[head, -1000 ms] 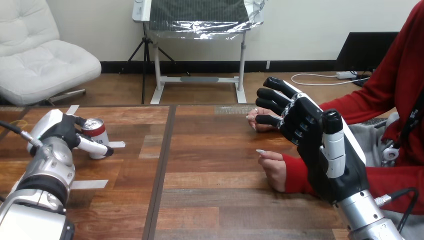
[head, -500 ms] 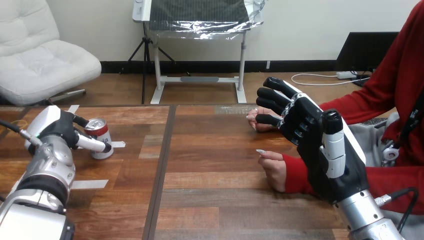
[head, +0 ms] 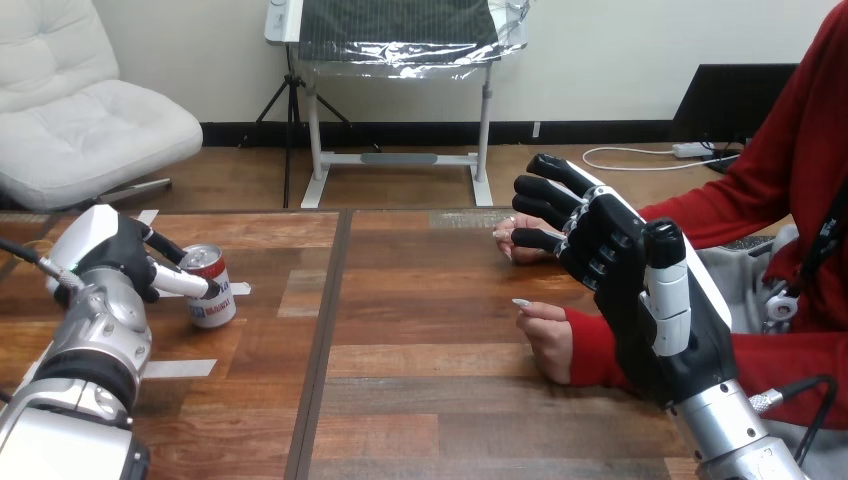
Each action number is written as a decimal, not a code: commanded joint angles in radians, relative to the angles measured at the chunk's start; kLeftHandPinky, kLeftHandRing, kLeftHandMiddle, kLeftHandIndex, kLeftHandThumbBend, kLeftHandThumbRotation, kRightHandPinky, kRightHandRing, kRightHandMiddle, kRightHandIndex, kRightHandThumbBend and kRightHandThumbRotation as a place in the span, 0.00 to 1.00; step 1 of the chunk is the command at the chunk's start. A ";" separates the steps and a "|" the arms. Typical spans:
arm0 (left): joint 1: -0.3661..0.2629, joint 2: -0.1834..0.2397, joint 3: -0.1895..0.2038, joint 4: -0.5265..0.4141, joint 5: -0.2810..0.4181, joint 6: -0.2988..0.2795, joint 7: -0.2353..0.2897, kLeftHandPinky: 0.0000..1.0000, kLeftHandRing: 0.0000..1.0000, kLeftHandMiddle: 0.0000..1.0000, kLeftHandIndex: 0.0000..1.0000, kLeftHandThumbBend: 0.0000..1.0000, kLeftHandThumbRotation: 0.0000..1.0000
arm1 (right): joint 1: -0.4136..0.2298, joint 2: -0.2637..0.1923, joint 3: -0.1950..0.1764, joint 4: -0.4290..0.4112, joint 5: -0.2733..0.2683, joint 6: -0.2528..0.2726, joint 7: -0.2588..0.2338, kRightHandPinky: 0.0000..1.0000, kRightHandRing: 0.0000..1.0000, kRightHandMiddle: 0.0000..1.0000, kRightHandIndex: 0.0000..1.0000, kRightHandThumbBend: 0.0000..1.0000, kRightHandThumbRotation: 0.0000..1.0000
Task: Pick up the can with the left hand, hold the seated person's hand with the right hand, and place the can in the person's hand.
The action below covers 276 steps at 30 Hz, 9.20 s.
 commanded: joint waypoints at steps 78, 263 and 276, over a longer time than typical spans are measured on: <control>-0.067 -0.011 -0.059 -0.027 0.104 -0.042 0.082 0.70 0.80 0.84 0.83 0.94 0.45 | -0.054 -0.005 -0.006 -0.024 -0.008 -0.003 -0.012 0.78 0.87 0.86 0.87 0.85 1.00; -0.155 -0.018 -0.132 -0.022 0.129 0.024 -0.318 0.53 0.70 0.76 0.75 0.79 0.17 | -0.030 0.003 0.001 -0.068 0.000 -0.001 -0.003 0.78 0.86 0.85 0.88 0.88 1.00; -0.161 -0.014 -0.127 -0.024 0.132 0.022 -0.327 0.52 0.70 0.76 0.74 0.82 0.15 | -0.033 0.000 -0.001 -0.062 0.002 -0.007 0.002 0.78 0.86 0.85 0.87 0.88 1.00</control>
